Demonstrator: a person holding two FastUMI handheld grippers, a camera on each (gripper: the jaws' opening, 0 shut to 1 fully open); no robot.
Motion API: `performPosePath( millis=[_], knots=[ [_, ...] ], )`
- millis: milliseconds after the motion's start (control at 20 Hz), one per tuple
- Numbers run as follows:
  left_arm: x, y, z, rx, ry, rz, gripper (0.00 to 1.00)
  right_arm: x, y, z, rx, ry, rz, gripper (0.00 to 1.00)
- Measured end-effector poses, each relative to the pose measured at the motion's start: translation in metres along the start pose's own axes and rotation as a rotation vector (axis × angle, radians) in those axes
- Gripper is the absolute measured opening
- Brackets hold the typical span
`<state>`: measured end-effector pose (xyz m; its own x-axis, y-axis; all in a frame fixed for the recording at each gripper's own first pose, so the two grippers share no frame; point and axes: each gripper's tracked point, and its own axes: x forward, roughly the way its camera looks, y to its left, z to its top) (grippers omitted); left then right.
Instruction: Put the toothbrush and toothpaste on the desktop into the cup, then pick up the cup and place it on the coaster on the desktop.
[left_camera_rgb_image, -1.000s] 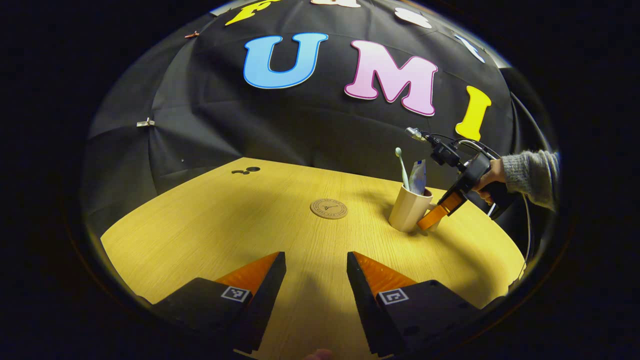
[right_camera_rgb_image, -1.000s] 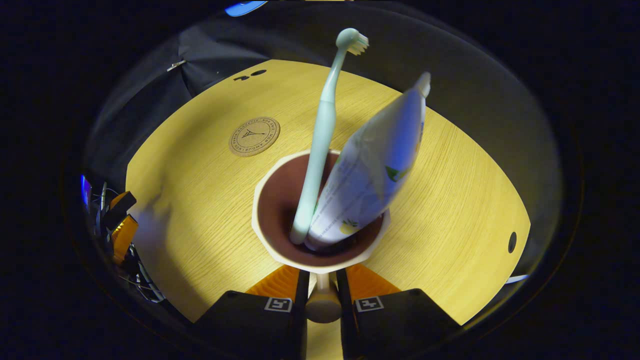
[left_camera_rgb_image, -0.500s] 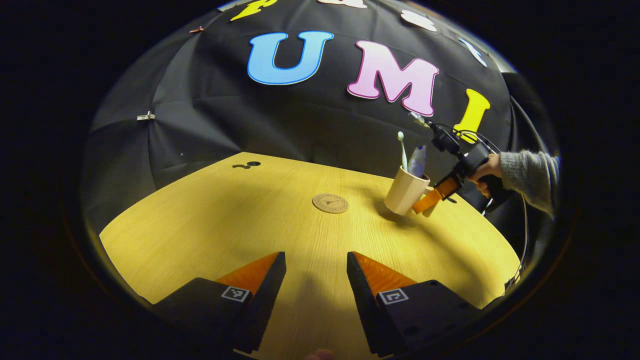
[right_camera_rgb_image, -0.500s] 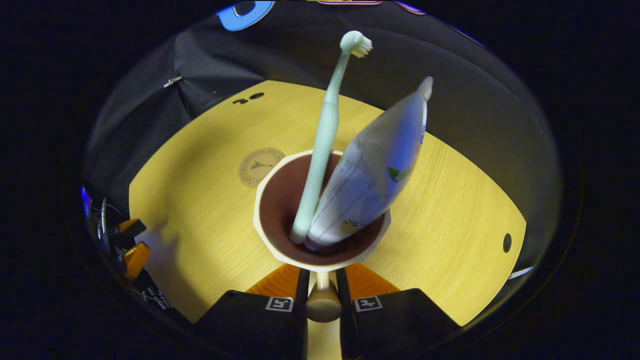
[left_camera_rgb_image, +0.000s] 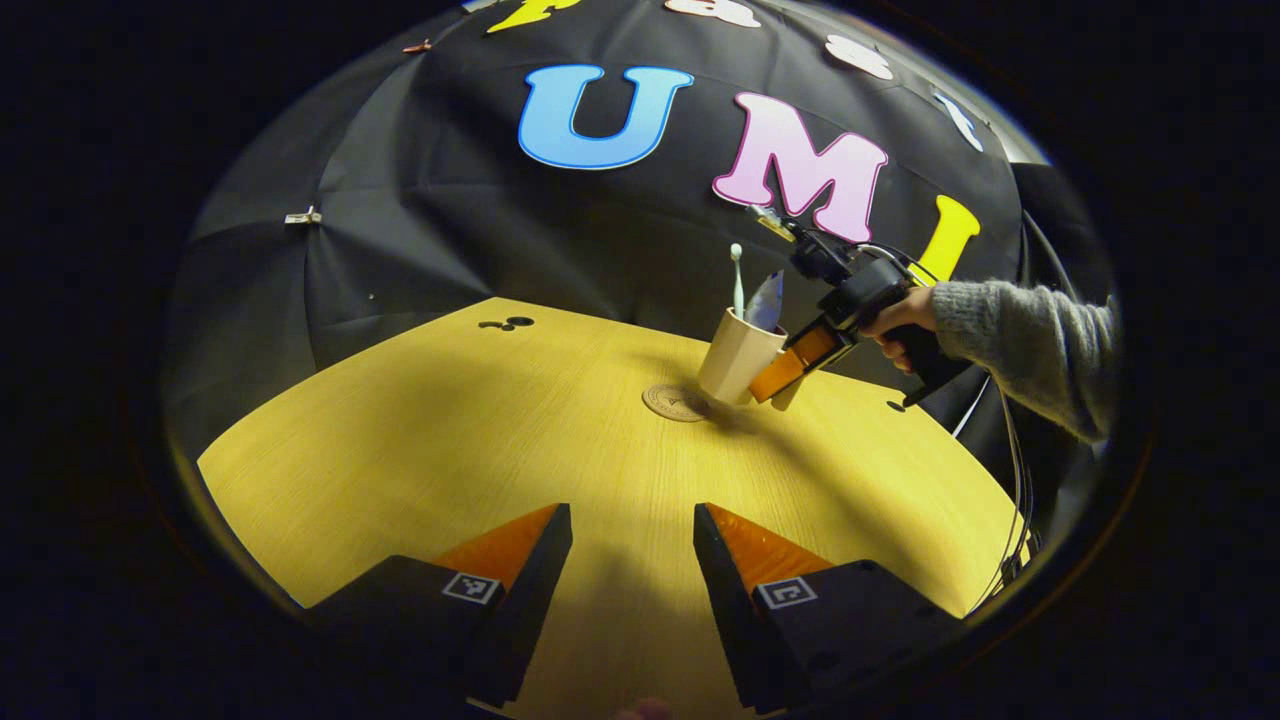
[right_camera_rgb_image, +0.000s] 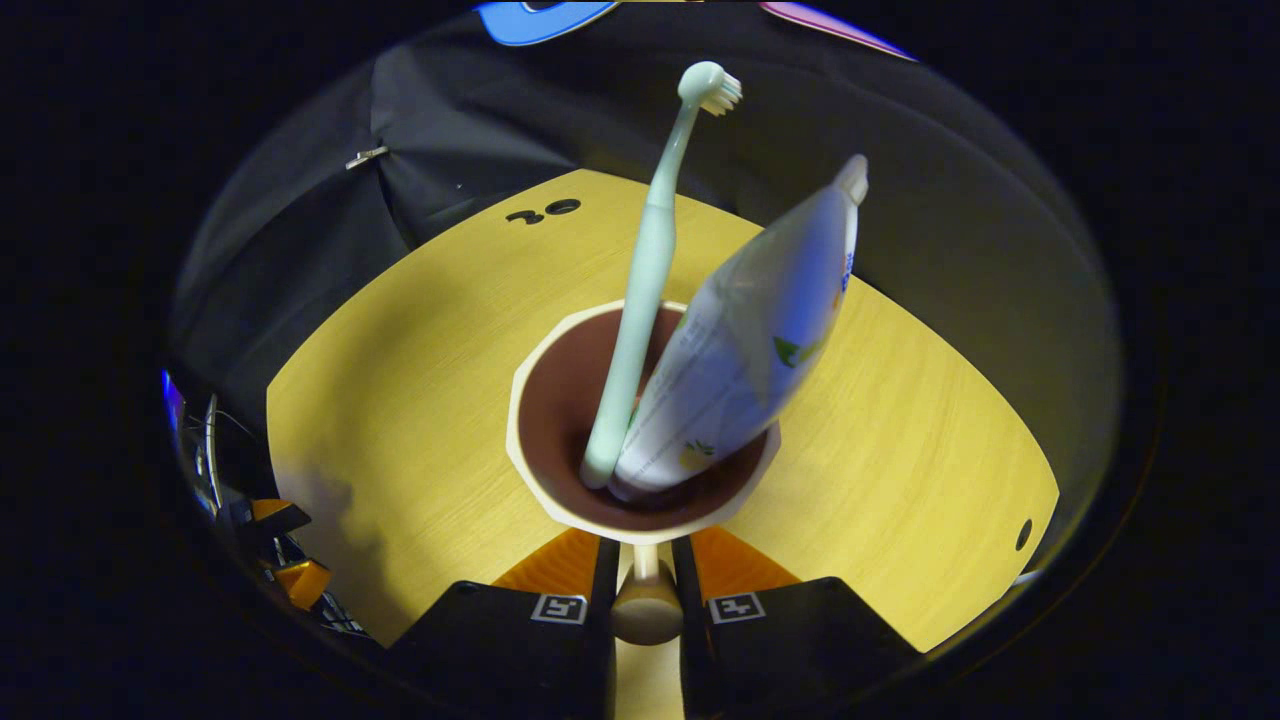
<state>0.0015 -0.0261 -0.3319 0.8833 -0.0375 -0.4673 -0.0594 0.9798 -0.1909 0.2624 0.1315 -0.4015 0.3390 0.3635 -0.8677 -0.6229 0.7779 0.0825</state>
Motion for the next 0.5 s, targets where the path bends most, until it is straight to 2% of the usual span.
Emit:
performPosePath(
  millis=[200,500],
  knots=[
    [-0.001,0.02,-0.002,-0.035,0.004,0.018,0.78,0.022,0.017,0.013,-0.025,0.028,0.009,0.29],
    [0.0,0.041,-0.002,-0.063,0.007,0.039,0.79,0.029,0.019,0.012,-0.041,0.066,0.005,0.29]
  ],
)
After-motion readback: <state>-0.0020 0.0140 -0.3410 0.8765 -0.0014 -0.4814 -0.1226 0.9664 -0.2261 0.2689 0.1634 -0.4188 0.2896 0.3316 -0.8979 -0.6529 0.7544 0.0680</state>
